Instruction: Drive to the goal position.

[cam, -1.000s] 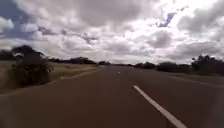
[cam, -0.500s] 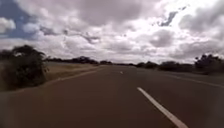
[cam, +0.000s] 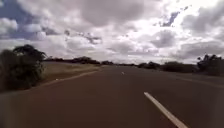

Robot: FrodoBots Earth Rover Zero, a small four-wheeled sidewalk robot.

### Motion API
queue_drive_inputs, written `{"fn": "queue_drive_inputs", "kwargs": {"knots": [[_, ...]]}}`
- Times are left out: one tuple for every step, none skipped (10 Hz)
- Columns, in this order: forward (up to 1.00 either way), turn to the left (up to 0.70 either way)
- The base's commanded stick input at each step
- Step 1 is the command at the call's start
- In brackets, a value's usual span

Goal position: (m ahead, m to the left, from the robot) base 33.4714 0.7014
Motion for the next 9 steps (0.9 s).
{"fn": "queue_drive_inputs", "kwargs": {"knots": [[0.85,0.0],[0.85,0.0],[0.85,0.0],[0.85,0.0],[0.85,0.0],[0.85,0.0],[0.85,0.0],[0.85,0.0],[0.85,0.0]]}}
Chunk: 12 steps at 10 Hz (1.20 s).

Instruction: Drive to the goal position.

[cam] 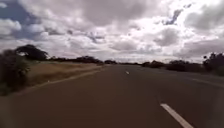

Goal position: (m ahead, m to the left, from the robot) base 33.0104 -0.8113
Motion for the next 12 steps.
{"fn": "queue_drive_inputs", "kwargs": {"knots": [[0.85,0.0],[0.85,0.0],[0.81,0.0],[0.78,0.0],[0.76,0.0],[0.76,0.0],[0.76,0.0],[0.8,0.0],[0.84,0.0],[0.85,0.0],[0.85,0.0],[0.85,0.0]]}}
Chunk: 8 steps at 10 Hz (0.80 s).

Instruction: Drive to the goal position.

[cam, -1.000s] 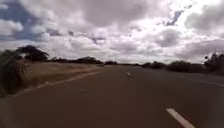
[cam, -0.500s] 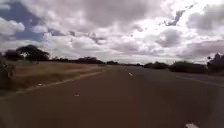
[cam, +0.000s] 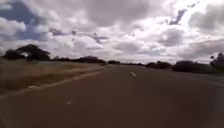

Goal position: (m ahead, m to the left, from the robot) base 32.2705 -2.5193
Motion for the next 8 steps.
{"fn": "queue_drive_inputs", "kwargs": {"knots": [[0.85,0.0],[0.85,0.0],[0.85,0.0],[0.85,0.0],[0.85,-0.01],[0.85,-0.28],[0.85,-0.31],[0.85,-0.34]]}}
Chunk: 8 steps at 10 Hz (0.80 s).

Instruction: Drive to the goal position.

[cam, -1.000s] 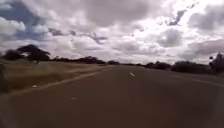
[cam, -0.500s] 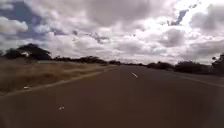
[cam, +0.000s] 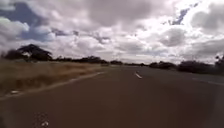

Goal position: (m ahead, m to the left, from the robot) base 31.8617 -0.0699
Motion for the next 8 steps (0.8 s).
{"fn": "queue_drive_inputs", "kwargs": {"knots": [[0.85,-0.34],[0.85,-0.34],[0.85,-0.32],[0.85,-0.03],[0.85,-0.01],[0.85,0.0],[0.85,0.0],[0.85,0.0]]}}
